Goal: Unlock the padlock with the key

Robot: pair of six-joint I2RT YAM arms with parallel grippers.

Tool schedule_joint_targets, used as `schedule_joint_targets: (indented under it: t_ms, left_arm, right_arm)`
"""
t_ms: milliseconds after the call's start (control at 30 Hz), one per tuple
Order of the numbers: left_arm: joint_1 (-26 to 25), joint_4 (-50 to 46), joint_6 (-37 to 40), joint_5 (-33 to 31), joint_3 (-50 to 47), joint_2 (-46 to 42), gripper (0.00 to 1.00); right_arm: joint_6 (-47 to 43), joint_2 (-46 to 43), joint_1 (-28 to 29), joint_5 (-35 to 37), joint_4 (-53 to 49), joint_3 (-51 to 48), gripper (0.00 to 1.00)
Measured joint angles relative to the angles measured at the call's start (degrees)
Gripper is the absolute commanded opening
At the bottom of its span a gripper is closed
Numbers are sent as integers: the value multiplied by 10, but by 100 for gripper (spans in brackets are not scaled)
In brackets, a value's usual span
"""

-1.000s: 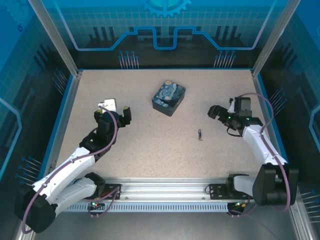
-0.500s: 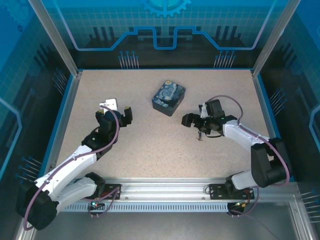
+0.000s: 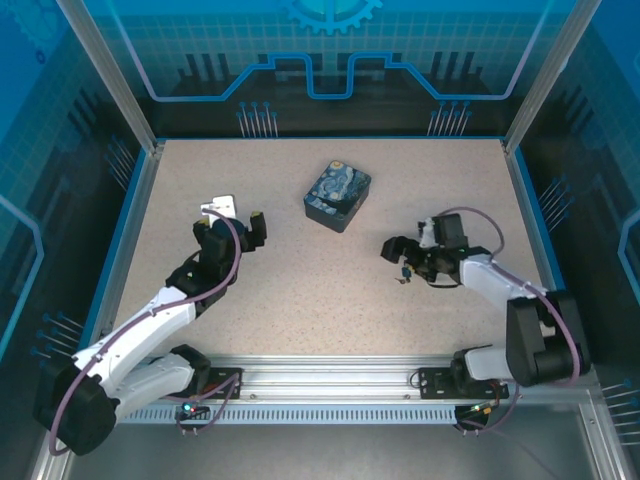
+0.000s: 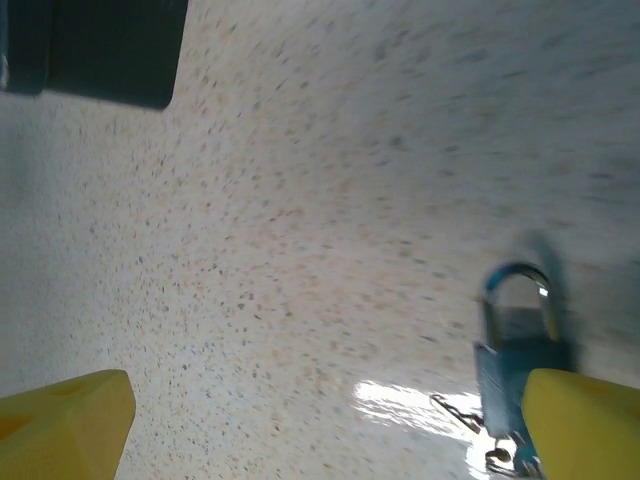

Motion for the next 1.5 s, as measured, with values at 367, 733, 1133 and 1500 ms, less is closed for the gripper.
schedule_joint_targets:
  t_ms: [367, 733, 1133, 1500]
  left_arm:
    - [5, 39, 12, 0, -6, 7, 99]
    - [93, 156, 95, 25, -95, 31, 99]
    - [156, 382, 143, 73, -162, 205, 99]
    - [234, 517, 151, 176, -164, 312, 99]
  right_arm:
    - [-51, -127, -82, 19, -71, 50, 100]
    - [-74, -158, -94, 285, -13, 13, 100]
    - [-171, -64, -62, 422, 196, -56, 100]
    - [-278, 11, -30, 418, 476, -165, 100]
